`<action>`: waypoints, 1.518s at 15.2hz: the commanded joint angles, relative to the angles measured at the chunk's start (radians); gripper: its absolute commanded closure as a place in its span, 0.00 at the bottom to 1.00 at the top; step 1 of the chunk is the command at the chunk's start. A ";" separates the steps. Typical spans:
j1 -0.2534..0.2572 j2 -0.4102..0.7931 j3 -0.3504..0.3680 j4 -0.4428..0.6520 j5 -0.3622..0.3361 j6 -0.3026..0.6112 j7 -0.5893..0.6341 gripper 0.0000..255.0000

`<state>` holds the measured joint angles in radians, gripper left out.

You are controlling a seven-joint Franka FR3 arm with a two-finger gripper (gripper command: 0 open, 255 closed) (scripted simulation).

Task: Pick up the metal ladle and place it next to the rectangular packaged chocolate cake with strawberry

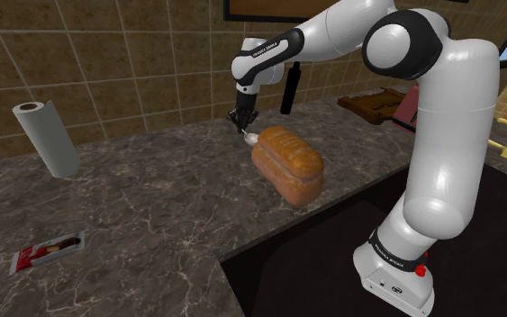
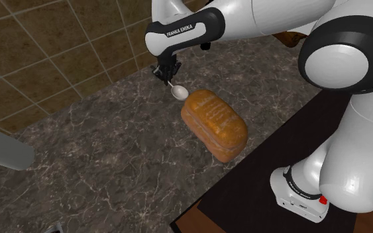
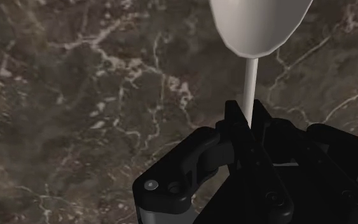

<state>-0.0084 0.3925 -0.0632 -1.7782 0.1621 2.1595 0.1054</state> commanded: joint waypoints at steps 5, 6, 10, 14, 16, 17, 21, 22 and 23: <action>0.000 -0.006 -0.001 0.005 -0.001 -0.011 0.002 1.00; 0.000 -0.013 -0.001 0.010 -0.003 -0.022 0.004 1.00; 0.001 -0.035 -0.003 0.032 -0.008 -0.067 0.010 1.00; 0.001 -0.055 -0.004 0.059 -0.013 -0.112 0.017 1.00; 0.001 -0.064 -0.005 0.073 -0.015 -0.136 0.020 1.00; 0.001 -0.068 -0.005 0.081 -0.016 -0.148 0.022 1.00; 0.001 -0.083 -0.006 0.114 -0.019 -0.195 0.028 1.00; 0.001 -0.086 -0.007 0.123 -0.020 -0.207 0.030 1.00; 0.001 -0.089 -0.007 0.132 -0.021 -0.220 0.031 1.00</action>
<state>-0.0080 0.3024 -0.0702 -1.6618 0.1417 1.9551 0.1342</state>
